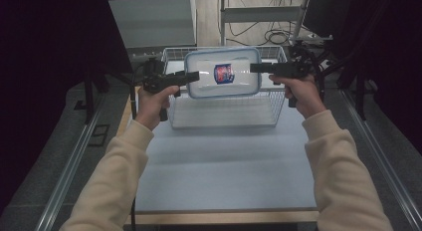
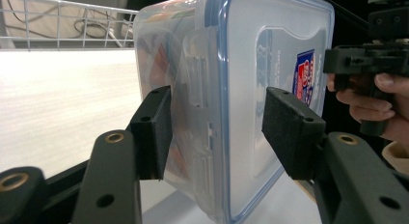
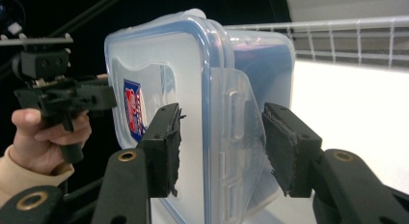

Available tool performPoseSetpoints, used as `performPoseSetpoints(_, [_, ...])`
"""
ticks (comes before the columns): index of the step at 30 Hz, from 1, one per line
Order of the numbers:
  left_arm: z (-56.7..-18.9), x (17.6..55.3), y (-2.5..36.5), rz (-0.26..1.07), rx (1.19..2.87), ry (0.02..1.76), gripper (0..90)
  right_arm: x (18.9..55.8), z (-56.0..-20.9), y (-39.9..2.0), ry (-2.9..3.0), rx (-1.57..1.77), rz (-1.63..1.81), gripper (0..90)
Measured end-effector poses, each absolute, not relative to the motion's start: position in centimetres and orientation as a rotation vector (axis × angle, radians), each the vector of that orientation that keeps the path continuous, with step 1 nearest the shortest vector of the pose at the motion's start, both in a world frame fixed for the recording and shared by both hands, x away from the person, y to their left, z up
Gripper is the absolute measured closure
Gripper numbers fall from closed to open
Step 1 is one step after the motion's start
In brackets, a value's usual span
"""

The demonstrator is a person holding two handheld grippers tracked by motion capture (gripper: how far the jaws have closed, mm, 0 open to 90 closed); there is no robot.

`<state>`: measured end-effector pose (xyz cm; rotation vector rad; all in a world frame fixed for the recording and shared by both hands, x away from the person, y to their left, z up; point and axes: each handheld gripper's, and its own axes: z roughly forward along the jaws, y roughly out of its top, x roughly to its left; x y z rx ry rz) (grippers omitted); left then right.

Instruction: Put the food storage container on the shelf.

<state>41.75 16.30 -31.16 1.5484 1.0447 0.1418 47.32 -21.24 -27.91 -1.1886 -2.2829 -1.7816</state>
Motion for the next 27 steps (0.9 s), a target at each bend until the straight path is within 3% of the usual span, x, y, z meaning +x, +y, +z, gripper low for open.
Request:
performPoseSetpoints(9, [-31.6, 45.3, 16.9, 0.104, 1.557, 1.095, 45.0, 50.7, -28.7, -20.5, -2.243, -1.256, -1.709, 49.8])
performPoseSetpoints(27, [-32.0, 48.6, 16.5, 0.010, 1.512, 1.181, 42.6, 53.1, -29.9, -20.9, -2.147, -1.365, -1.676, 48.5])
